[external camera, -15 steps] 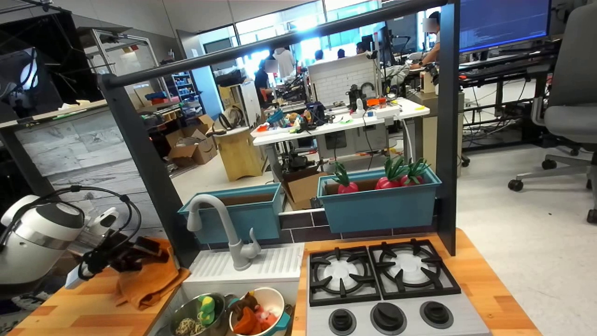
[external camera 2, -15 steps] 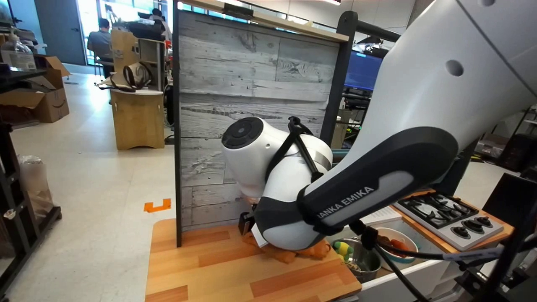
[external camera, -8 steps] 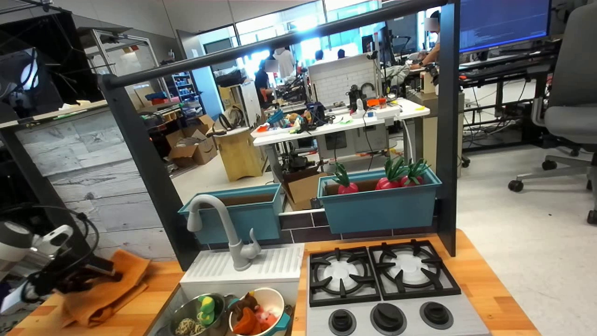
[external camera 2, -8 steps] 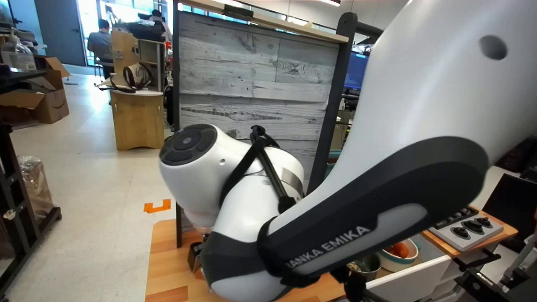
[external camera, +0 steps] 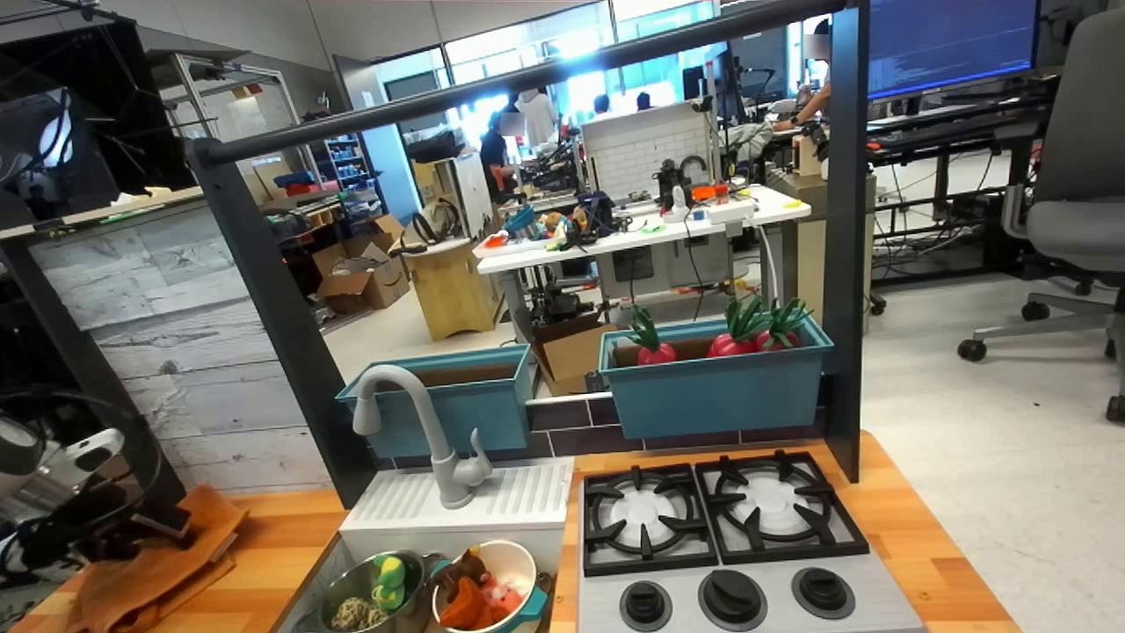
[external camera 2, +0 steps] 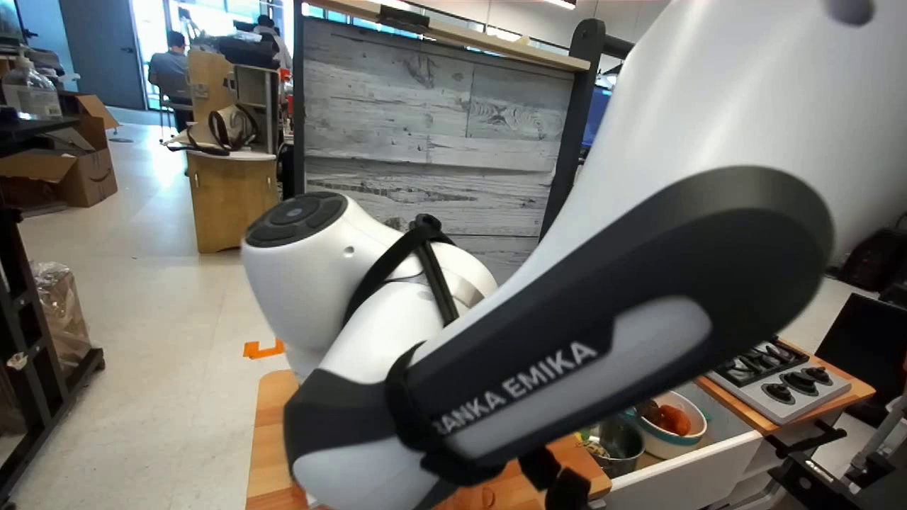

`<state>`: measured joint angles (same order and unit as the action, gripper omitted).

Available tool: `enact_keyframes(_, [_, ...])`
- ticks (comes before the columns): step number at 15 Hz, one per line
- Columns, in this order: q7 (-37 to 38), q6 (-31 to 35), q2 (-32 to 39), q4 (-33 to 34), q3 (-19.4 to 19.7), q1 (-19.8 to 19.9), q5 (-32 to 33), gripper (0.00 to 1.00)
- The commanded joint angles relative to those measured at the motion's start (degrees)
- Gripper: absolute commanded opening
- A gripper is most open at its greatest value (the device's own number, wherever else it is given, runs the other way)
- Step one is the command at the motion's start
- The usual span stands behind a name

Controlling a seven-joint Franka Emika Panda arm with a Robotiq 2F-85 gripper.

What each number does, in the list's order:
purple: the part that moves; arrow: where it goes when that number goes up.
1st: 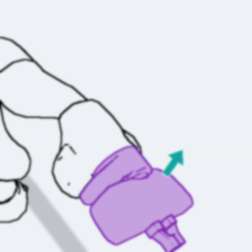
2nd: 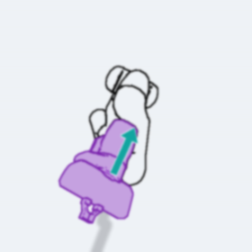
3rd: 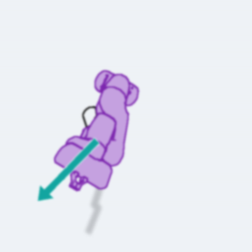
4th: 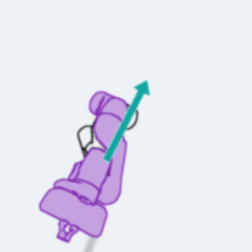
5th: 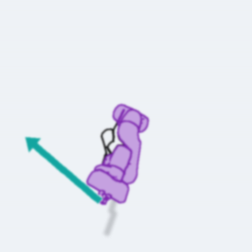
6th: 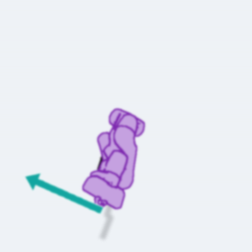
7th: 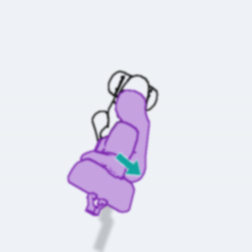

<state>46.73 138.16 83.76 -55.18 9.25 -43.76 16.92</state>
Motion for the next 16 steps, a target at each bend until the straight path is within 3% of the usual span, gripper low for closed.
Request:
enact_keyframes(1, [-6.0,0.1,-3.4,-5.4,-4.4,8.6,-4.8,1.0])
enact_keyframes(3, [-13.0,3.9,-5.0,-7.8,-7.9,14.3,-7.2,1.0])
enact_keyframes(7, [-22.9,0.7,-3.1,-5.8,-16.2,22.6,-11.2,1.0])
enact_keyframes(12, [-30.7,2.5,-2.7,-10.3,-25.9,21.9,-10.2,1.0])
enact_keyframes(16, [-38.0,-1.8,-1.5,-9.9,-33.4,22.3,-10.5,1.0])
